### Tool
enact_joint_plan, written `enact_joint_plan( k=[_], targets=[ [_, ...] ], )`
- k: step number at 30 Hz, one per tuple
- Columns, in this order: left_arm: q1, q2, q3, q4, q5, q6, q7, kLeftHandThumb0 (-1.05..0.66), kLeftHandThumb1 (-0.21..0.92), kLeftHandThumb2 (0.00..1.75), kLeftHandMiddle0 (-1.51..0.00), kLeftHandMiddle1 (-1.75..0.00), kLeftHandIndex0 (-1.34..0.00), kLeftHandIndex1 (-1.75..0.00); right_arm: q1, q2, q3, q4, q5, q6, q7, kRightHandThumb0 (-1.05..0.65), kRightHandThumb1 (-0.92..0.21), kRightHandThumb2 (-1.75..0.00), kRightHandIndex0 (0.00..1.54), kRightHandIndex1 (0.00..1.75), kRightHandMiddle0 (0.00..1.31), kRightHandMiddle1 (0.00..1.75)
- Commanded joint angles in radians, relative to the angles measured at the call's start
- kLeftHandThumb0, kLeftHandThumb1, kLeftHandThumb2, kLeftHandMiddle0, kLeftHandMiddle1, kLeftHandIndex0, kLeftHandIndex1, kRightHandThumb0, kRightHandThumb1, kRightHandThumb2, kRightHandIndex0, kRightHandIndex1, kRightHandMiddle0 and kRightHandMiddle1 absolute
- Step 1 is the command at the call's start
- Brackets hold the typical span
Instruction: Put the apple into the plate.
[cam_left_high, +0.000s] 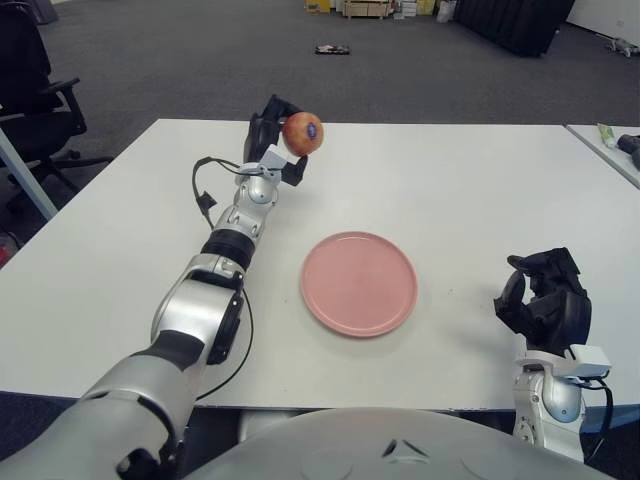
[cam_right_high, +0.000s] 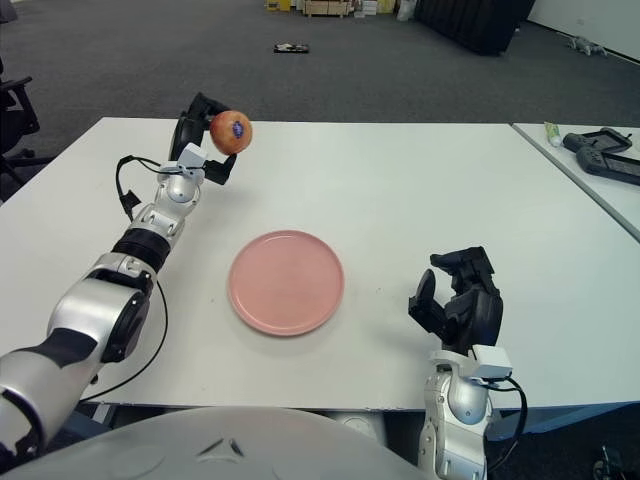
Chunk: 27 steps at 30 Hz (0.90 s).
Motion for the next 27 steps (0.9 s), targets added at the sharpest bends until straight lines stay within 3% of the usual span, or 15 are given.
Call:
enact_joint_plan(
  k=[1, 8, 10, 16, 27],
  targets=[
    [0.056, -0.007, -0.021, -0.135, 0.006, 0.035, -0.054, 0.0, -0.05, 1.68, -0.93, -1.59, -0.67, -1.75, -0.018, -0.007, 0.001, 0.008, -0.013, -0.013, 0.0, -0.42, -0.51, -1.09, 0.64, 1.48, 0.46, 1.75],
    [0.134, -0.006, -0.062, -0.282, -0.01, 0.023, -0.186, 0.0, -0.07, 1.7, -0.95, -1.58, -0.68, -1.75, -0.021, -0.003, 0.008, 0.007, -0.006, -0.018, 0.005, -0.42, -0.51, -1.08, 0.63, 1.47, 0.46, 1.75],
    [0.153, 0.027, -0.1, -0.298, 0.01, -0.037, -0.248, 0.0, -0.07, 1.7, -0.95, -1.58, -0.69, -1.75, -0.021, -0.001, 0.011, 0.003, -0.004, -0.016, 0.005, -0.42, -0.52, -1.07, 0.62, 1.47, 0.45, 1.75],
    [0.185, 0.071, -0.184, -0.322, 0.101, -0.144, -0.304, 0.0, -0.1, 1.72, -0.98, -1.55, -0.71, -1.75, -0.02, 0.005, 0.013, -0.001, -0.01, -0.004, -0.007, -0.41, -0.53, -1.05, 0.61, 1.46, 0.44, 1.75],
    [0.205, 0.11, -0.302, -0.278, 0.196, -0.242, -0.41, 0.0, -0.07, 1.69, -0.97, -1.55, -0.68, -1.75, -0.026, -0.001, 0.016, 0.015, -0.014, -0.017, -0.004, -0.41, -0.53, -1.05, 0.62, 1.47, 0.44, 1.75]
  ],
)
